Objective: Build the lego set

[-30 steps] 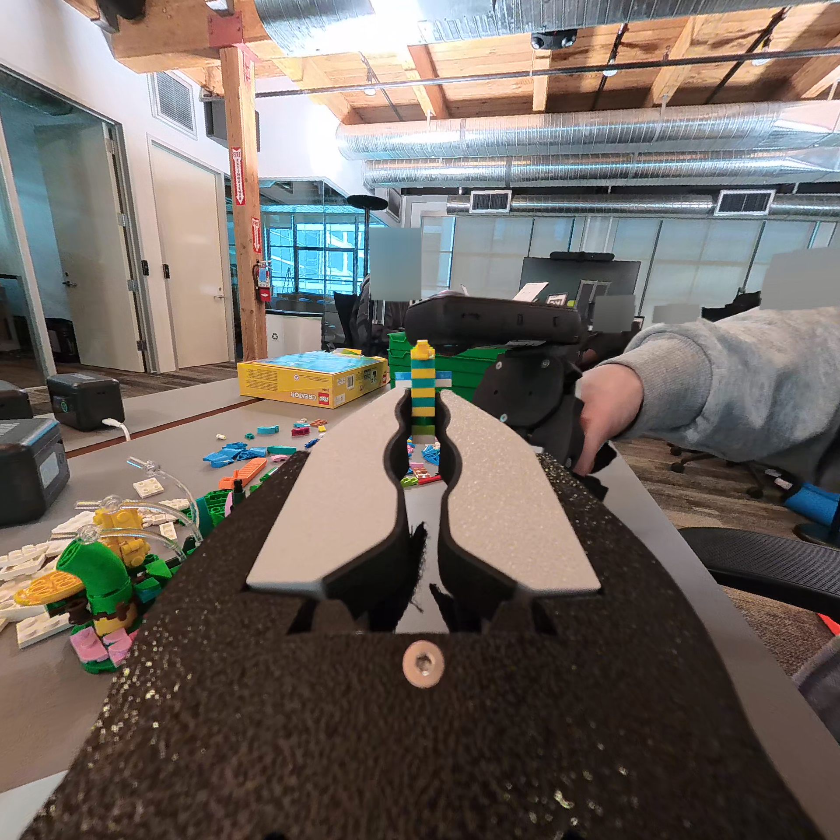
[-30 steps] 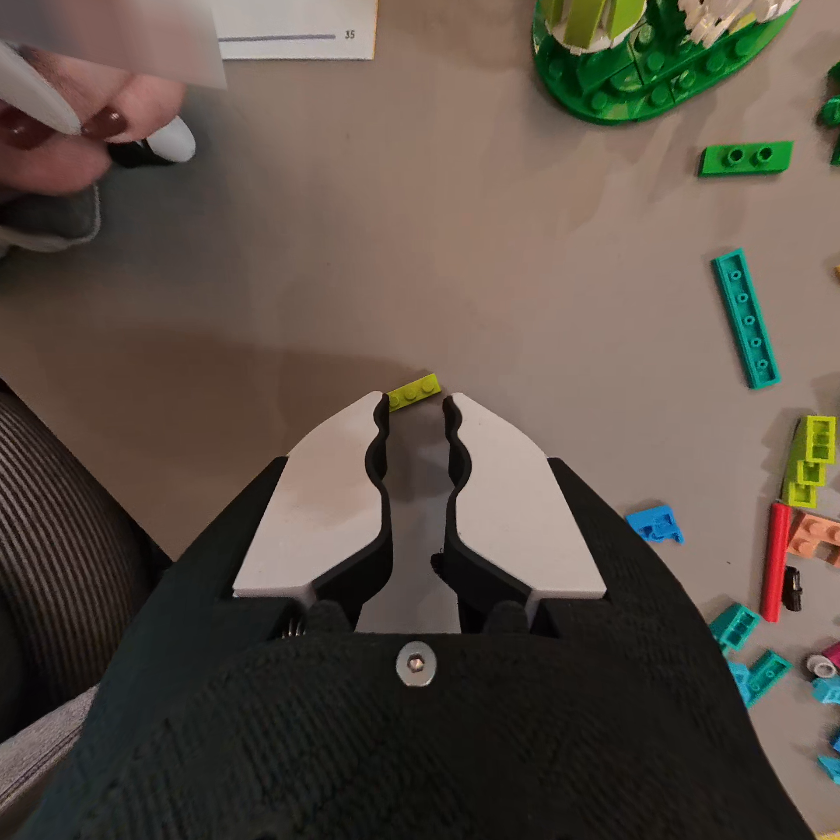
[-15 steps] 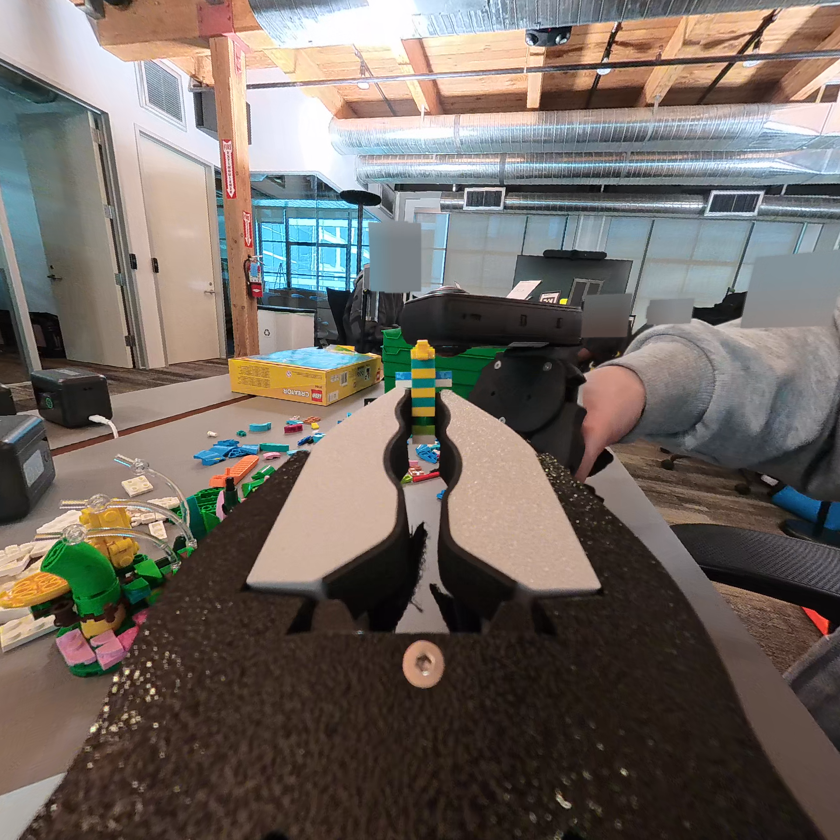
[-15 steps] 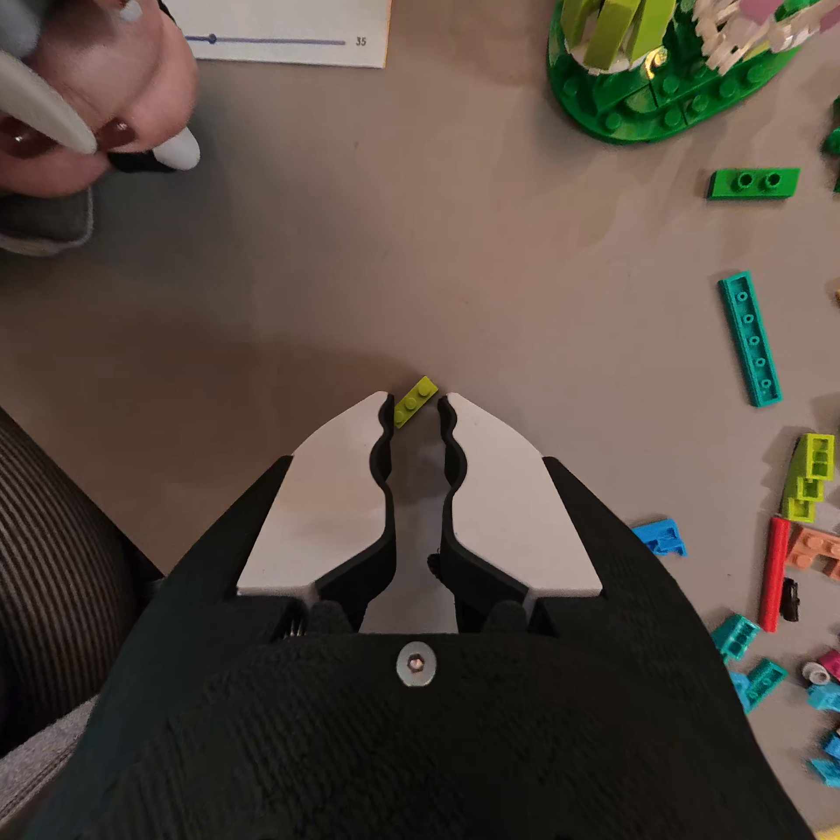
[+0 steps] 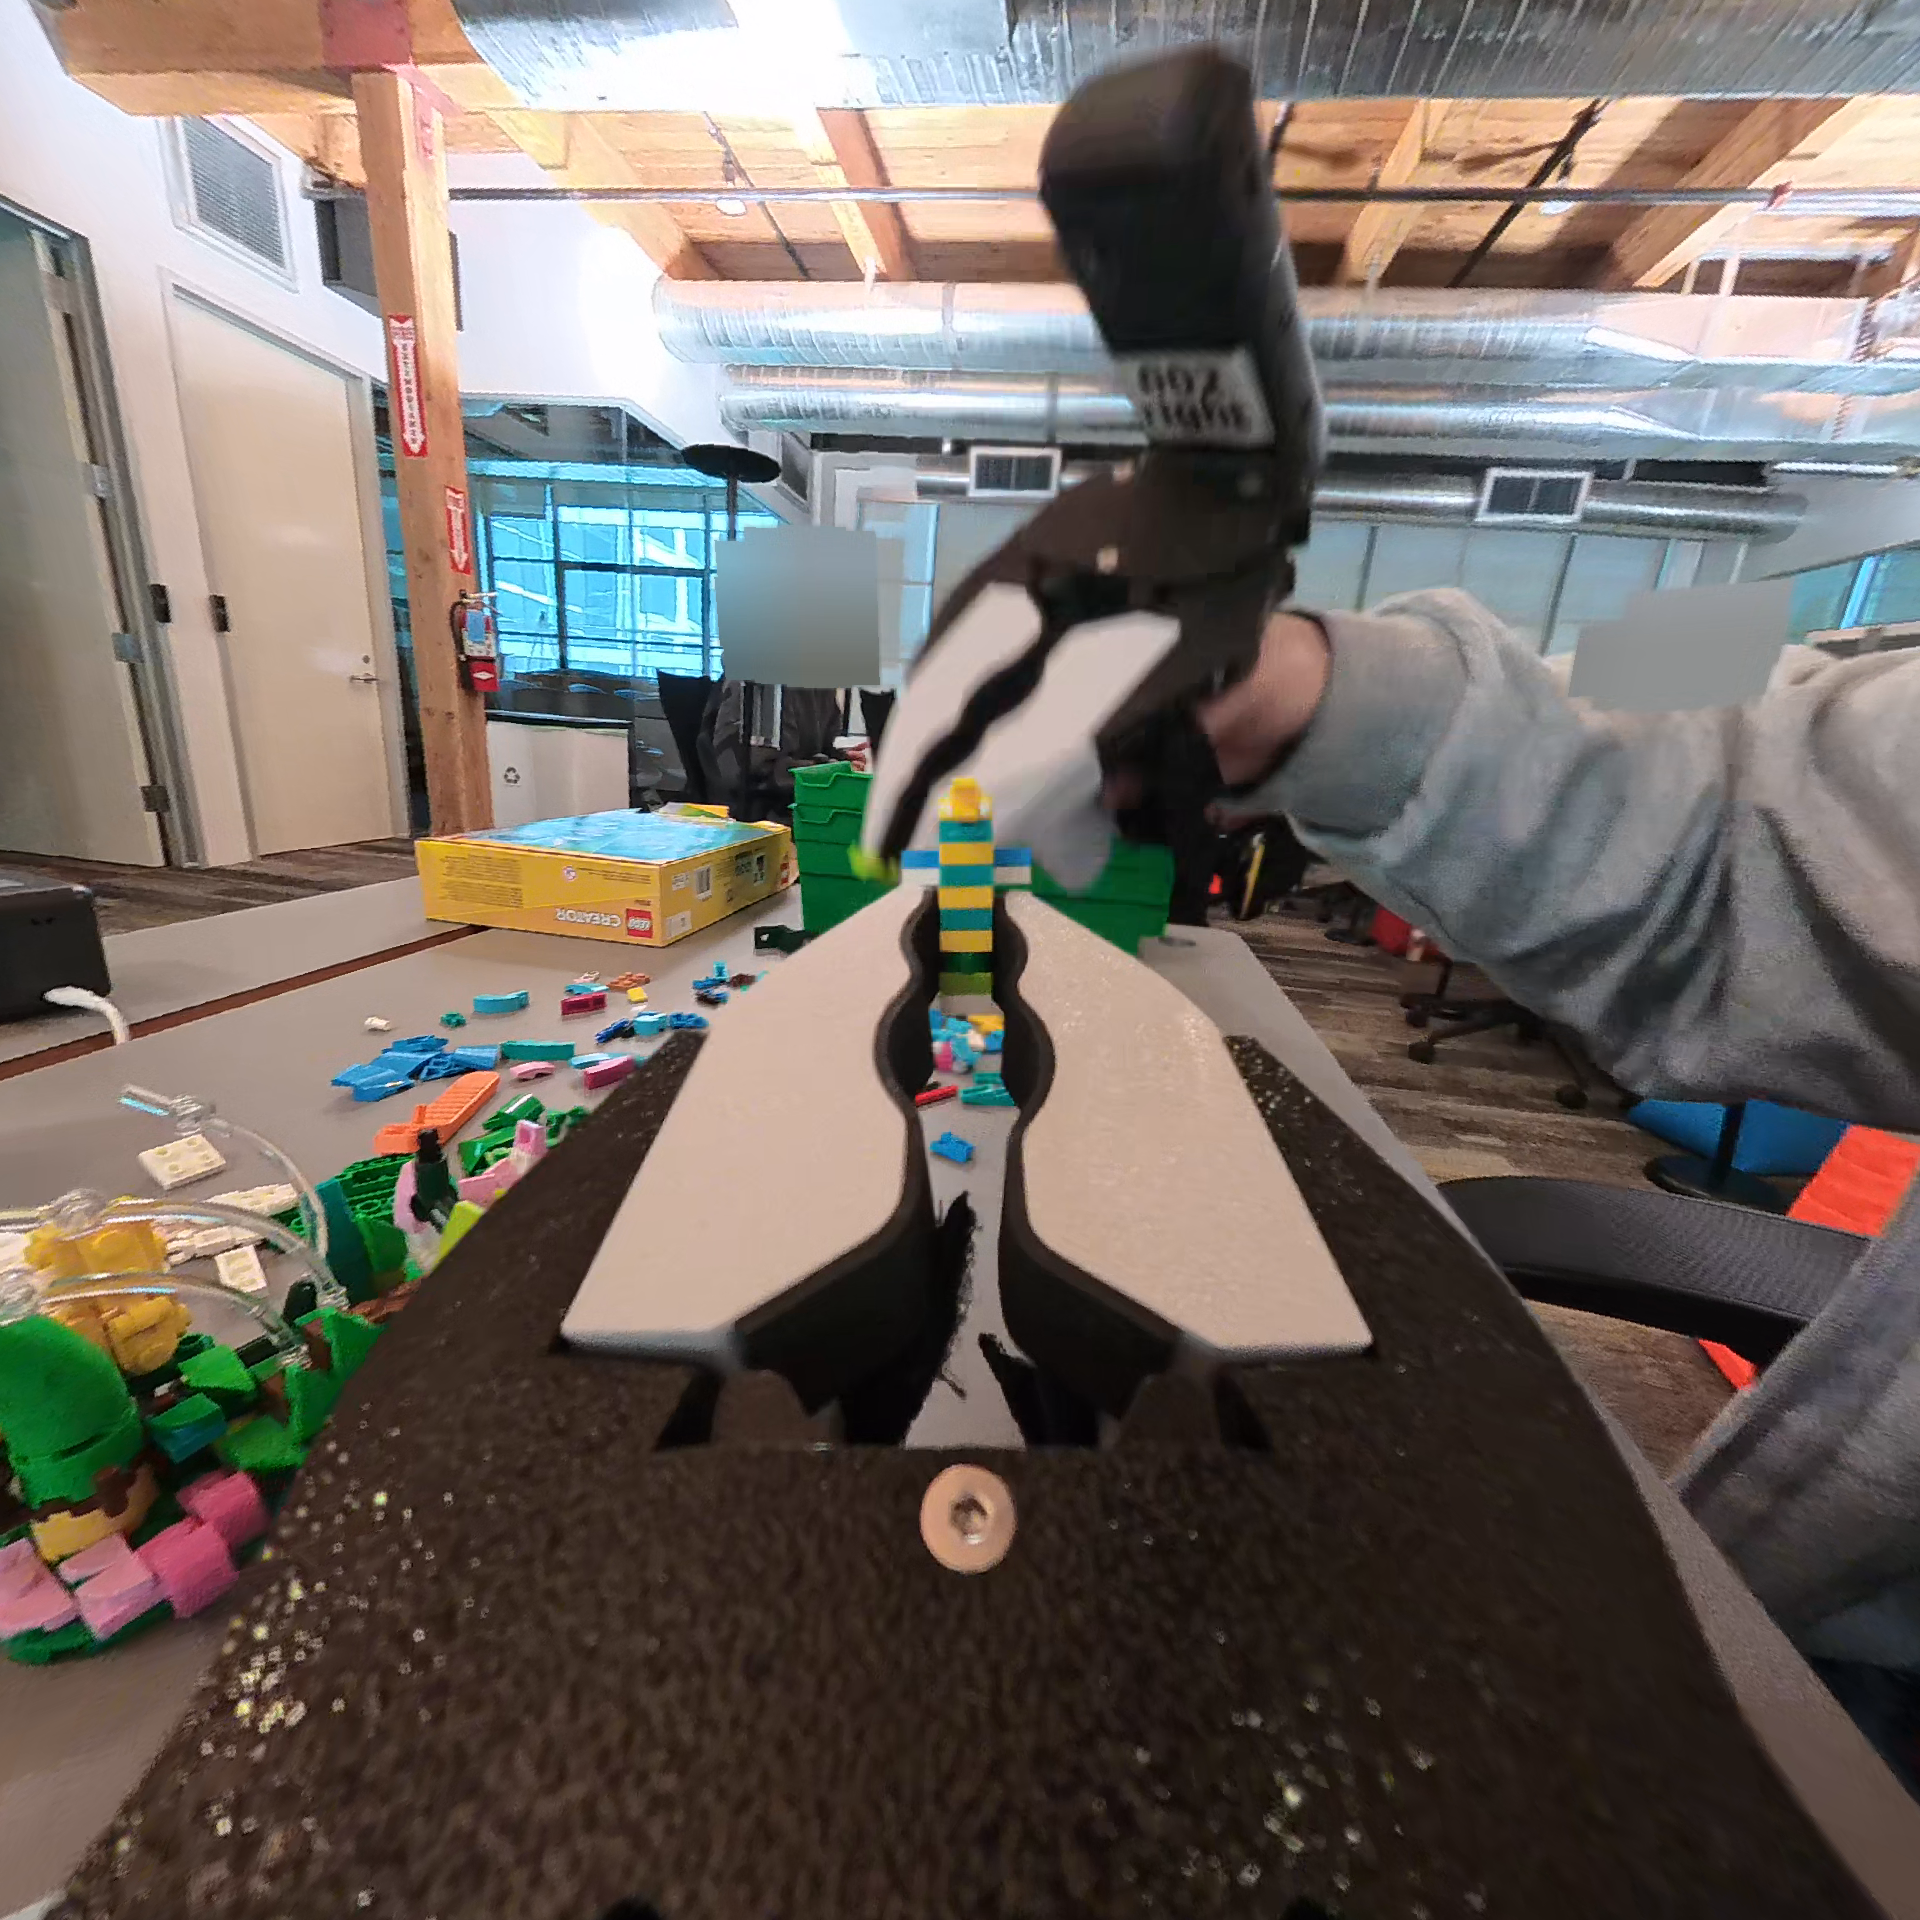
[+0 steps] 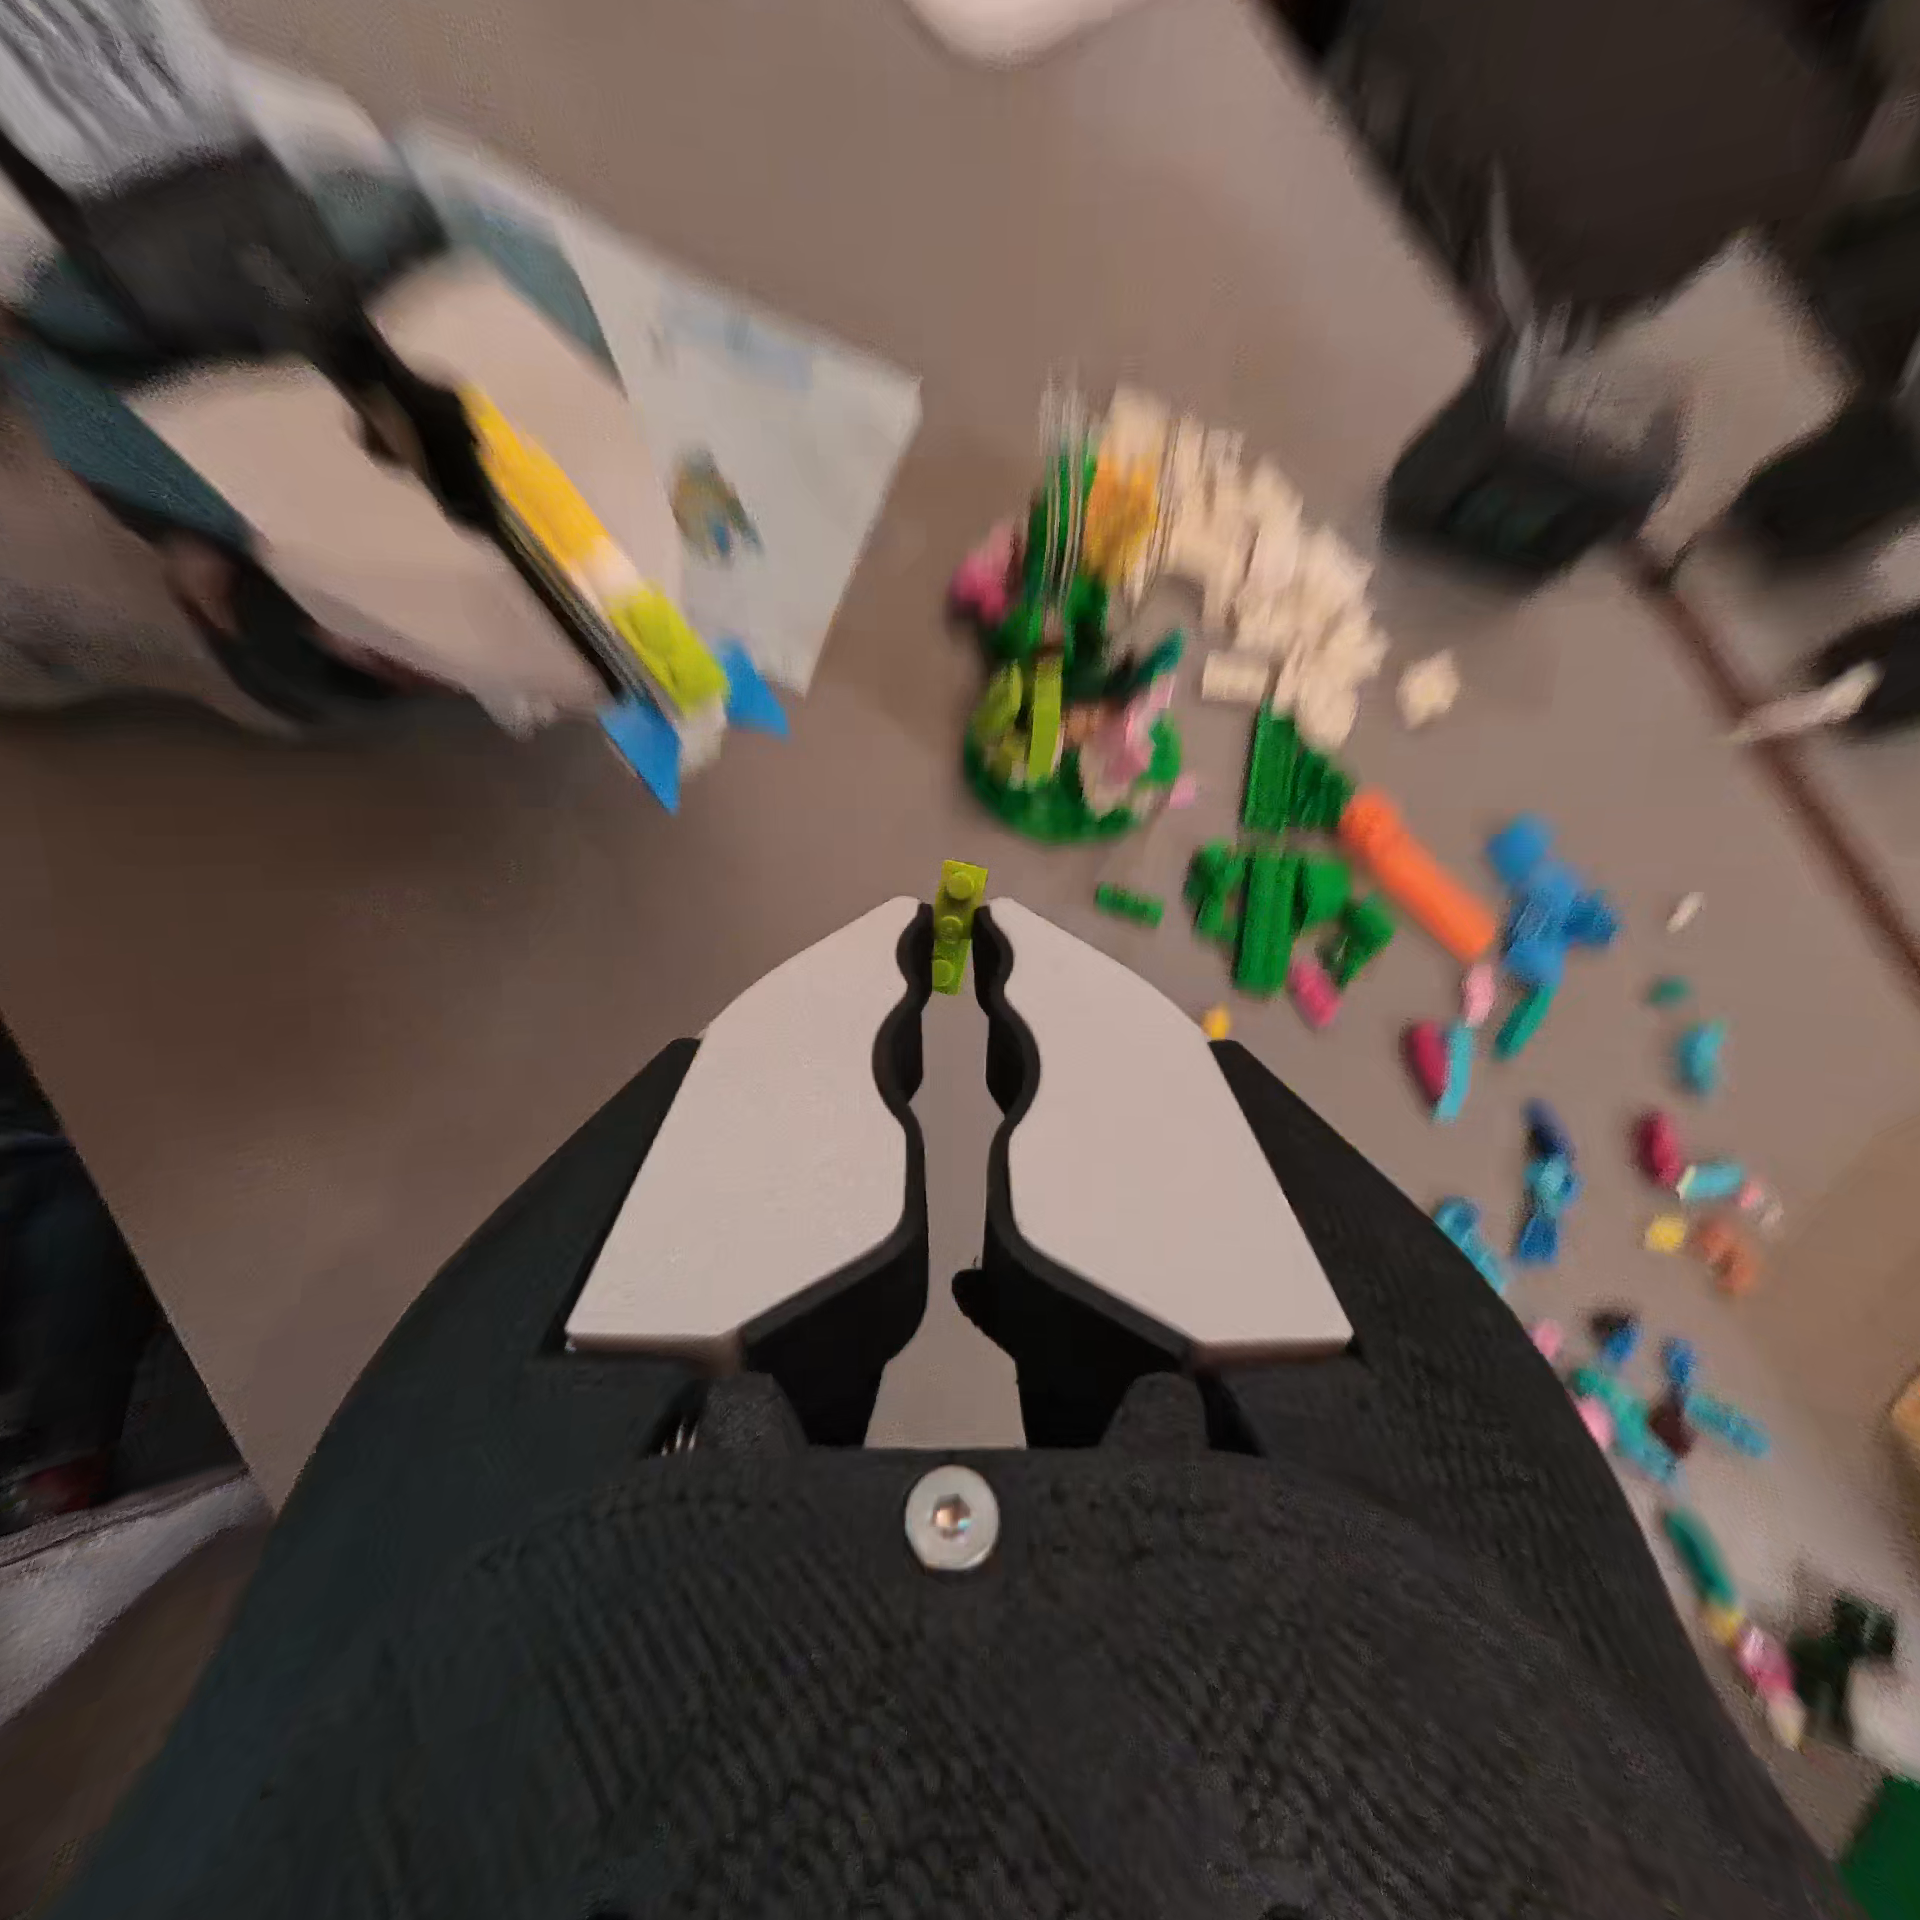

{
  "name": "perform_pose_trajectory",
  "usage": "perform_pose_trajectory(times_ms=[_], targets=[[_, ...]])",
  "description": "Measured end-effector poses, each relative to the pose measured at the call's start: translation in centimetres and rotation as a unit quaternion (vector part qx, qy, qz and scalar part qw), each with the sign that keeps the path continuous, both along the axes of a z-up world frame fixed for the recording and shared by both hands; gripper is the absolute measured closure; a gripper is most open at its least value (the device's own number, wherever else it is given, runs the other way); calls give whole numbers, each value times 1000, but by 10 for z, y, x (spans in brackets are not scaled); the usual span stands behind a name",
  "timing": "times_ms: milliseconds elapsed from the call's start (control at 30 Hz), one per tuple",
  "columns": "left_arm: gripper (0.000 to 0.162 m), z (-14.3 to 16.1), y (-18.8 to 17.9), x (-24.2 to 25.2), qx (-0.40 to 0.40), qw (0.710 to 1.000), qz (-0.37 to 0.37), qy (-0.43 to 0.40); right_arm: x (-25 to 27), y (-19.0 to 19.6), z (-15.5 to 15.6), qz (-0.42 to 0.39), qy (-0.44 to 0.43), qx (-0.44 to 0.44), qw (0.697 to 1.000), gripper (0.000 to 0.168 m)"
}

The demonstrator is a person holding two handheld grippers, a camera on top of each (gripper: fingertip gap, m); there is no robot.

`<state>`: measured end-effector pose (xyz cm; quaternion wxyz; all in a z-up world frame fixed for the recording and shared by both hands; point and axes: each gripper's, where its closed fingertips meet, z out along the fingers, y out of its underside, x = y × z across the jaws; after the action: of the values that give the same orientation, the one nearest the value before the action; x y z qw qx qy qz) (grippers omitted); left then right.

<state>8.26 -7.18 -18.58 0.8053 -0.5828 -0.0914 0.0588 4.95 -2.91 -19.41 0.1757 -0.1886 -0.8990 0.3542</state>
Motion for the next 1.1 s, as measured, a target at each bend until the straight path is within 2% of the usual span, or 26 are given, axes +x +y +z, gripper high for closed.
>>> perform_pose_trajectory(times_ms=[33,133,267,500,1100], targets=[[154,1,1,2,2,1000,-12,-2,3,-8,19,38,16,-25,999,162],[154,1,3,9,-1,999,-39,5,31,-33,51,168,14,-66,983,162],[154,2,5,16,-7,998,-54,21,48,-51,56,230,-44,-39,972,162],[154,5,4,21,-8,997,-68,28,55,-58,35,264,-91,68,958,162],[154,1,10,32,-12,994,-103,32,64,-55,28,287,-125,113,943,162]])
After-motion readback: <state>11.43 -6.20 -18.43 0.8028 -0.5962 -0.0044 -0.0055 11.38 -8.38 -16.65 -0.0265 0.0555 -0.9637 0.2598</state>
